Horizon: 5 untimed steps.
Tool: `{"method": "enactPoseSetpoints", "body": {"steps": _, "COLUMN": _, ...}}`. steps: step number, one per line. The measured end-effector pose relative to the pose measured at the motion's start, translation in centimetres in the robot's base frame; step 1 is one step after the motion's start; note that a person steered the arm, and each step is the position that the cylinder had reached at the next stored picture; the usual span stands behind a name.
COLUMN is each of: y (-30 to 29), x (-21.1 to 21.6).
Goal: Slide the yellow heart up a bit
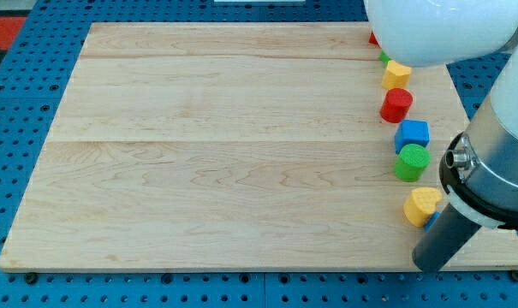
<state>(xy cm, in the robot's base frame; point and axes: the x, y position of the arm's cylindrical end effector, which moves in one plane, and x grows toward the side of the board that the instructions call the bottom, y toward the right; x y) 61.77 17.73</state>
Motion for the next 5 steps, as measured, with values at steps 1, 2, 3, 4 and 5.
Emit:
{"method": "enactPoseSetpoints", "body": {"steps": 1, "y": 0.0, "x": -0.4}}
{"method": "enactPoseSetpoints", "body": {"steps": 2, "y": 0.2, "x": -0.3}}
{"method": "enactPoseSetpoints", "body": {"steps": 3, "y": 0.2, "x": -1.0}}
{"method": "enactPoseSetpoints", "body": {"steps": 4, "y": 0.2, "x": -2.6}}
{"method": "enactPoseSetpoints", "body": {"steps": 5, "y": 0.2, "x": -4.6}}
